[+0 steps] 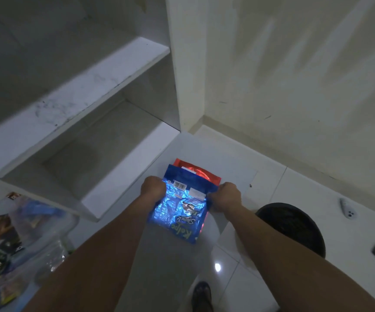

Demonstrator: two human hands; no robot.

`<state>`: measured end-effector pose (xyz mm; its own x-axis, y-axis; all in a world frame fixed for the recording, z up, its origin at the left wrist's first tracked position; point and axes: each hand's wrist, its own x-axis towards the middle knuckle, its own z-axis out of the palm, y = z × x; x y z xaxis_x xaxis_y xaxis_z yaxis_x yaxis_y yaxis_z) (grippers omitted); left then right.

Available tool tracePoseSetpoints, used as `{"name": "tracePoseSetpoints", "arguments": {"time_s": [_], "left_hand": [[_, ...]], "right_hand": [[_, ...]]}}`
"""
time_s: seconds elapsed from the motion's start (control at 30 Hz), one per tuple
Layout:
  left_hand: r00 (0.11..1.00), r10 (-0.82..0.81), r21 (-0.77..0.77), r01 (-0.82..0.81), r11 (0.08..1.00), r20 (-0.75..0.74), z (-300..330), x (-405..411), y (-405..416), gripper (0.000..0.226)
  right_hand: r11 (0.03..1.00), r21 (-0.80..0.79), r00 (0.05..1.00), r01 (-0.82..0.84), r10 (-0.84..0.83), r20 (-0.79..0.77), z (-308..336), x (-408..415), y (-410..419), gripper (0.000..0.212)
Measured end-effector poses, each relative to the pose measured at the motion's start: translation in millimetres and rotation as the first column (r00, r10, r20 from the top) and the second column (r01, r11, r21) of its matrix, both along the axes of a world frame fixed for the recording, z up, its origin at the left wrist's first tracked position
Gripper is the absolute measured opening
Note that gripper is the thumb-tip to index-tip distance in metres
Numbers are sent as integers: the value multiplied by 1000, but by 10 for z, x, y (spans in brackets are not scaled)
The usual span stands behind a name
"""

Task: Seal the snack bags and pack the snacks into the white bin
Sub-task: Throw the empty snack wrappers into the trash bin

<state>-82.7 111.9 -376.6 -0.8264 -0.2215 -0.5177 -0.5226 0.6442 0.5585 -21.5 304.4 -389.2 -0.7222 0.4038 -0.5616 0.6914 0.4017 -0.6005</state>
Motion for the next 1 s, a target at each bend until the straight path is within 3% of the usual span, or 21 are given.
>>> {"name": "tracePoseSetpoints", "arguments": {"time_s": [0.2, 0.33, 0.47, 0.7, 1.0], "left_hand": [[995, 69, 307, -89, 948, 75, 136, 96, 168, 12], [998, 26, 387, -50, 921, 65, 235, 165, 487, 15], [993, -114, 363, 99, 927, 21, 243, 294, 1051, 15], [930, -349, 170, 365, 915, -120, 21, 921, 2308, 11], [911, -406, 62, 410, 910, -70, -1216, 1538, 3400, 20]], "right_hand": [[998, 8, 998, 66, -66, -2, 45, 131, 390, 22], [981, 77, 984, 179, -180, -1, 155, 354, 924, 31], [958, 198, 976, 210, -219, 25, 271, 667, 1602, 29], [921, 342, 974, 185, -218, 61, 186, 1434, 2729, 13], [924, 348, 974, 157, -202, 98, -1100, 2104, 3522, 11]]}}
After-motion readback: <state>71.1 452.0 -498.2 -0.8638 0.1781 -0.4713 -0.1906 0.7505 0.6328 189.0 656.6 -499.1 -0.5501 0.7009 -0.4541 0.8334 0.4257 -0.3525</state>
